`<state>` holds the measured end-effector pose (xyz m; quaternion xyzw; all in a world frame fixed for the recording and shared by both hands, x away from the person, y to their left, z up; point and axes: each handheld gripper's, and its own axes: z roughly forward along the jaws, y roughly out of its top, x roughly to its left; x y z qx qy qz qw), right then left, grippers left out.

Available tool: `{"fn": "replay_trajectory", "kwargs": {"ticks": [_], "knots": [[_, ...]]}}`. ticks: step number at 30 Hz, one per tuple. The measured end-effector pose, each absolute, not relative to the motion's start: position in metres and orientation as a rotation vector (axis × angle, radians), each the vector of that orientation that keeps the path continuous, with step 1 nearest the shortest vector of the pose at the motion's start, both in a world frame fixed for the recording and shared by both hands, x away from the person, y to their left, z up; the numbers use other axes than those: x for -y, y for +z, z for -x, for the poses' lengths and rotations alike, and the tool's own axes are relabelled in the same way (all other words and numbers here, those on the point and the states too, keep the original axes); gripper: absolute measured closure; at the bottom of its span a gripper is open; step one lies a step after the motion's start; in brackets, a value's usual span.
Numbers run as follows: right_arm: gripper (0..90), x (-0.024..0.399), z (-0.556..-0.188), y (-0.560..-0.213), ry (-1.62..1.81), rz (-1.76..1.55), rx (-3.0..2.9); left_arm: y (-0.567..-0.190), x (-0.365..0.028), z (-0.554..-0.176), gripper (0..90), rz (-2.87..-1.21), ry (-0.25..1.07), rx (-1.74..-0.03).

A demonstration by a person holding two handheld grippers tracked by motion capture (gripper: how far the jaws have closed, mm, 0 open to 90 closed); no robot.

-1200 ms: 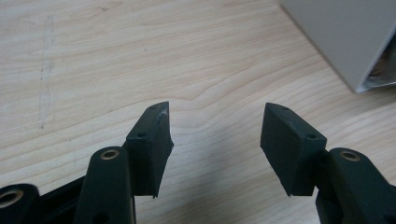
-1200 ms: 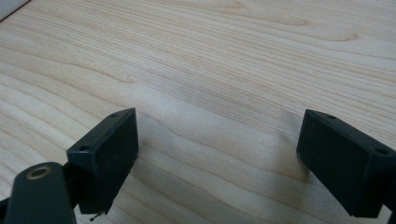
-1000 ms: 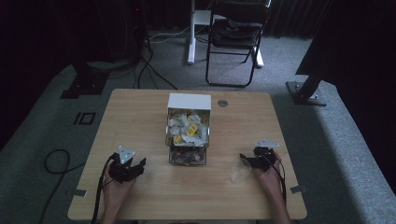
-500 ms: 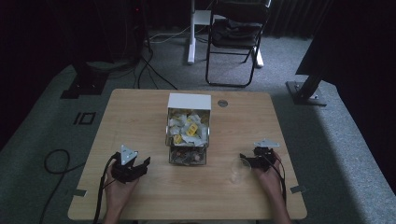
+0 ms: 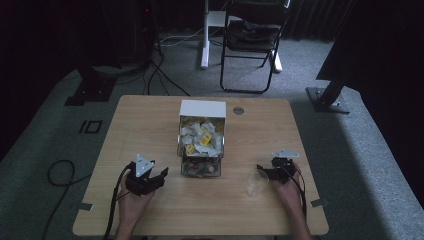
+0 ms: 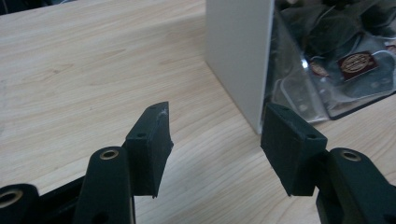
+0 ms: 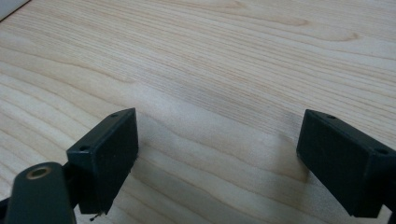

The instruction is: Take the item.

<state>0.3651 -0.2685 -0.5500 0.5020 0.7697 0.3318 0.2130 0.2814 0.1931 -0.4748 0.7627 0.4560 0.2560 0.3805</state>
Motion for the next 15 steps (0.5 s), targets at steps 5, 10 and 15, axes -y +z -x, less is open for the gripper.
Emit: {"fn": "replay_trajectory", "kwargs": {"ticks": [5,10,15], "knots": [[12.3,0.269,-0.365,-0.55,0.921,-1.394,-2.137,-0.472,-0.183,-0.281,43.6,-1.954,0.642,-1.129],[12.3,0.269,-0.365,-0.55,0.921,-1.394,-2.137,-0.47,-0.174,-0.281,43.7,-1.962,0.636,-1.099],[12.3,0.269,-0.365,-0.55,0.921,-1.394,-2.137,-0.469,-0.165,-0.281,43.6,-1.974,0.623,-1.074]]}}
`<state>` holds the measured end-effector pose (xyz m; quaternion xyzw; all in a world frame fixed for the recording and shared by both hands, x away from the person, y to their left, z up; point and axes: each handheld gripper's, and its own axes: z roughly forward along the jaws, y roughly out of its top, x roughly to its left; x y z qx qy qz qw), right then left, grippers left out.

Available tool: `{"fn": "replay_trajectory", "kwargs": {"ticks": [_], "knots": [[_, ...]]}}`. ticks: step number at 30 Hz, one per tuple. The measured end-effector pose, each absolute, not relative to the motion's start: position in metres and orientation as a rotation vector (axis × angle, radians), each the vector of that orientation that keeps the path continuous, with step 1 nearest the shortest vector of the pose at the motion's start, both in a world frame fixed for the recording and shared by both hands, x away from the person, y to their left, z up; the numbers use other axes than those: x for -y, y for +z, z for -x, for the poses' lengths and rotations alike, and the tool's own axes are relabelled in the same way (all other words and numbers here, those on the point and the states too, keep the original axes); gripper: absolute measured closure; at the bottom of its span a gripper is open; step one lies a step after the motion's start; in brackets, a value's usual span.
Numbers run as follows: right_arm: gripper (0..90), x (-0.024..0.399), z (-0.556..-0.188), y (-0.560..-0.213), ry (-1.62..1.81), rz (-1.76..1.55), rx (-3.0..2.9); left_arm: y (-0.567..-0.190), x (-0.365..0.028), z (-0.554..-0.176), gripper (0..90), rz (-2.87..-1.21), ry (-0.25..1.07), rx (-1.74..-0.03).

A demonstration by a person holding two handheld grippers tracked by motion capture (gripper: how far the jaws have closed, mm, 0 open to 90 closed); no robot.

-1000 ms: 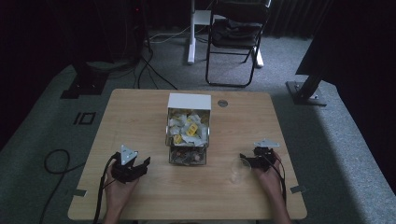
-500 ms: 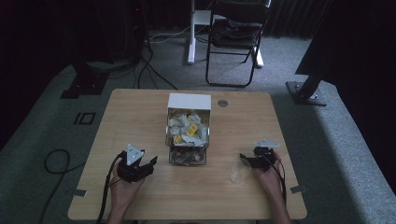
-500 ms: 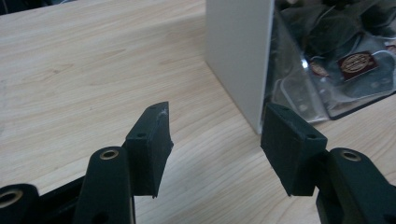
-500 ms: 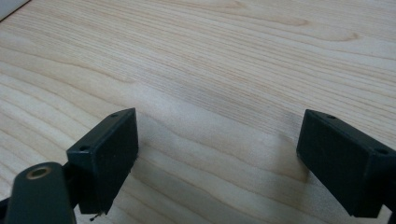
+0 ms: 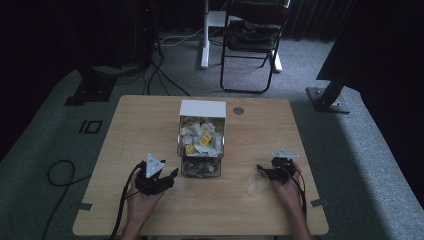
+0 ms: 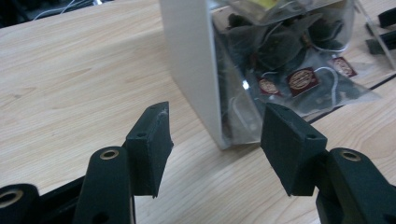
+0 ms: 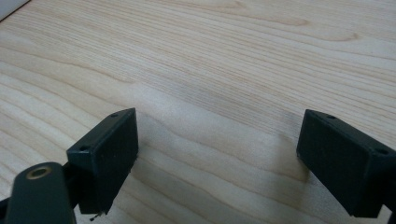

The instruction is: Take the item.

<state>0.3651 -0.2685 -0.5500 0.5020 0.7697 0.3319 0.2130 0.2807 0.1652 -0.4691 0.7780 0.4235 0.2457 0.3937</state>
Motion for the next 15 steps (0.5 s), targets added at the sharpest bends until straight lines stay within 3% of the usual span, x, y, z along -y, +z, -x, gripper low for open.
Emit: {"fn": "replay_trajectory", "kwargs": {"ticks": [15], "knots": [[12.3,0.269,-0.365,-0.55,0.921,-1.394,-2.137,-0.467,-0.144,-0.281,44.3,-1.998,0.599,-1.007]]}}
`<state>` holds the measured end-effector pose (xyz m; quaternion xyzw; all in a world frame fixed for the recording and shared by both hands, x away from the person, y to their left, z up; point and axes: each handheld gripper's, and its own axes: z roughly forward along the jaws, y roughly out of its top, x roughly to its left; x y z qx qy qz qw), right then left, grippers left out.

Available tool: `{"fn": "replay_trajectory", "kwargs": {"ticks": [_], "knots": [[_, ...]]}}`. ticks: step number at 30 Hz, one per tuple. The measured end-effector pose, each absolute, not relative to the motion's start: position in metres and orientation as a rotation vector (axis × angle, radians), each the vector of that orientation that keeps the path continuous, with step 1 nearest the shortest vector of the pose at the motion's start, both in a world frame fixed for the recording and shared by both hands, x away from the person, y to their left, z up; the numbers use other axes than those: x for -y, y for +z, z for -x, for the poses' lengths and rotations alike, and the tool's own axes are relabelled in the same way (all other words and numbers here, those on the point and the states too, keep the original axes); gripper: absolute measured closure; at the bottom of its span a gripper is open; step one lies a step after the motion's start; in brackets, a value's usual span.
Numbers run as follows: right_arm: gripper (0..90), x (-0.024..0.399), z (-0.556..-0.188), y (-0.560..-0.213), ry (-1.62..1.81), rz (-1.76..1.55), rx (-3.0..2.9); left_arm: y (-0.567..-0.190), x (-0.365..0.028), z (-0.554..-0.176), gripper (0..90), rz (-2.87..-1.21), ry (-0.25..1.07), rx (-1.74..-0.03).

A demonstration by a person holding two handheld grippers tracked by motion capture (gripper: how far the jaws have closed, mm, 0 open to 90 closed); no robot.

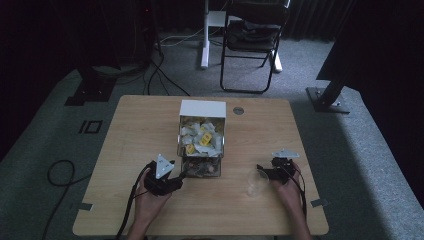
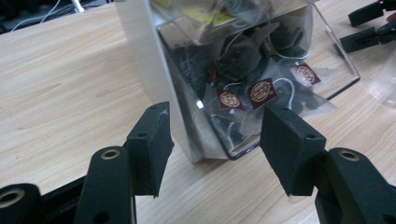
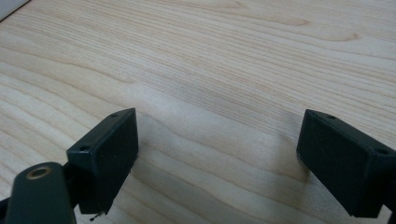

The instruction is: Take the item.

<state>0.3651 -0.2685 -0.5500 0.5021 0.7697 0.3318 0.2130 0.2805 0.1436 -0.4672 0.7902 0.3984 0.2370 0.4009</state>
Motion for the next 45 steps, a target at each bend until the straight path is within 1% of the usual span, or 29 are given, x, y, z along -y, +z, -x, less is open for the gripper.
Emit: {"fn": "replay_trajectory", "kwargs": {"ticks": [7,19,30,45], "knots": [[12.3,0.269,-0.365,-0.55,0.921,-1.394,-2.137,-0.463,-0.131,-0.277,47.1,-2.01,0.584,-0.95],[12.3,0.269,-0.365,-0.55,0.921,-1.394,-2.137,-0.466,-0.112,-0.27,49.1,-2.045,0.537,-0.877],[12.3,0.269,-0.365,-0.55,0.921,-1.394,-2.137,-0.472,-0.104,-0.261,51.4,-2.079,0.508,-0.843],[12.3,0.269,-0.365,-0.55,0.921,-1.394,-2.137,-0.481,-0.093,-0.274,50.0,-2.099,0.501,-0.828]]}}
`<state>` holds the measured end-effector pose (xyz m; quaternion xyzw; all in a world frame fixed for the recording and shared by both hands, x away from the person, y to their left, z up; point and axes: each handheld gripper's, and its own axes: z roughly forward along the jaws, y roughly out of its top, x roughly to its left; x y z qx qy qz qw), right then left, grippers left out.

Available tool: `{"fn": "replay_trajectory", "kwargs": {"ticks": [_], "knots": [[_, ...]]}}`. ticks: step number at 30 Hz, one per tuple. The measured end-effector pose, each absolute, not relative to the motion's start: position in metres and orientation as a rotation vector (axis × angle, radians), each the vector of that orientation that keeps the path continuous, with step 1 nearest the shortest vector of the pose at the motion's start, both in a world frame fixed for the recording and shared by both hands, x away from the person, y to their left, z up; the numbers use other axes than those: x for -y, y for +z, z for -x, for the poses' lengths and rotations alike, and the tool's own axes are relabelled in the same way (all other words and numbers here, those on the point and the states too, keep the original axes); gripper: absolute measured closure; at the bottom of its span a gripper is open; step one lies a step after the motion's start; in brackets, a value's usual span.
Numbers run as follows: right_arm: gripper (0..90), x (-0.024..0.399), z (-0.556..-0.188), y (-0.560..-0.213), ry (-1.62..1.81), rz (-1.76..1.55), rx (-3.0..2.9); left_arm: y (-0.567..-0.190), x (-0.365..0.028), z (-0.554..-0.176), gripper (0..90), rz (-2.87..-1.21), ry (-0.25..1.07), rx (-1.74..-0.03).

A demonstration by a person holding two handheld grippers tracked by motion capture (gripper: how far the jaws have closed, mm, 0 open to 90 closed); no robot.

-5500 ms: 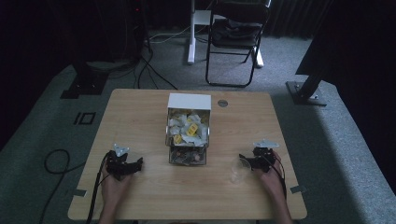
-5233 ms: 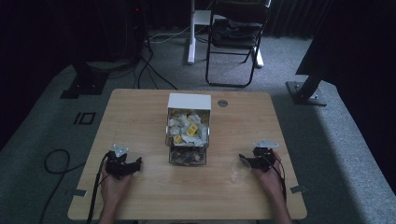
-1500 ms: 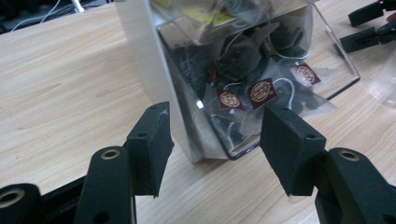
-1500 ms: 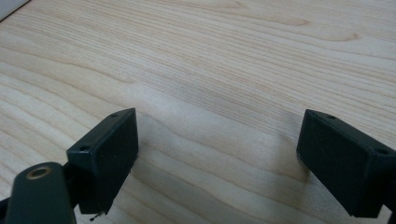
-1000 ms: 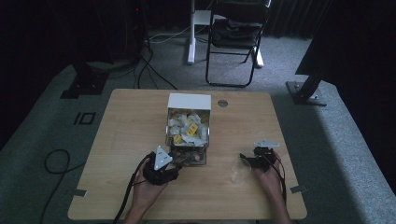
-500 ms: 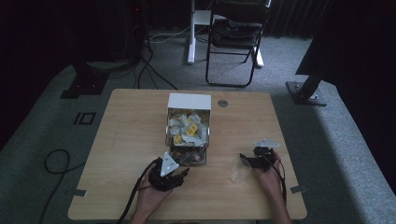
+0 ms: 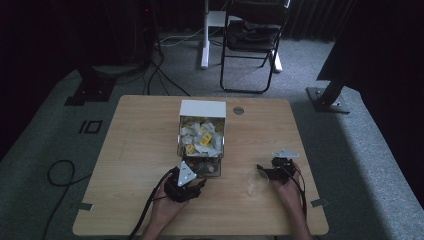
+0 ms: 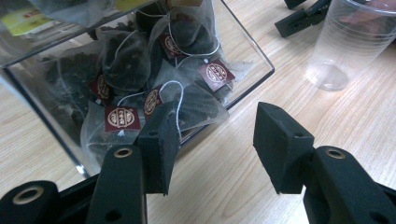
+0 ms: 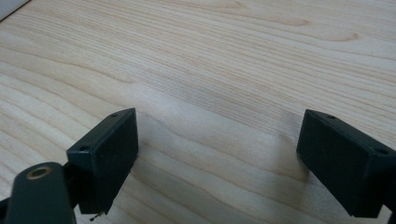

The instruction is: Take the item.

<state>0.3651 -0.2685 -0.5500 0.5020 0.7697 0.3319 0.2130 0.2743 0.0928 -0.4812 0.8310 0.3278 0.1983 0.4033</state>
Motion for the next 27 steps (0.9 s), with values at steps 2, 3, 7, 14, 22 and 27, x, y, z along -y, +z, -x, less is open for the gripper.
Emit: {"fn": "replay_trajectory", "kwargs": {"ticks": [2,3,7,14,22,27], "knots": [[12.3,0.269,-0.365,-0.55,0.921,-1.394,-2.137,-0.483,-0.091,-0.276,49.9,-2.1,0.501,-0.828],[12.3,0.268,-0.365,-0.55,0.921,-1.394,-2.136,-0.485,-0.089,-0.278,49.5,-2.106,0.503,-0.825],[12.3,0.269,-0.365,-0.55,0.921,-1.394,-2.137,-0.488,-0.088,-0.279,49.1,-2.099,0.5,-0.837],[12.3,0.269,-0.365,-0.55,0.921,-1.394,-2.137,-0.488,-0.092,-0.278,48.0,-2.091,0.459,-0.839],[12.3,0.268,-0.365,-0.55,0.922,-1.394,-2.137,-0.488,-0.094,-0.269,48.1,-2.083,0.456,-0.835],[12.3,0.268,-0.365,-0.55,0.923,-1.394,-2.136,-0.489,-0.095,-0.263,48.7,-2.085,0.462,-0.828]]}}
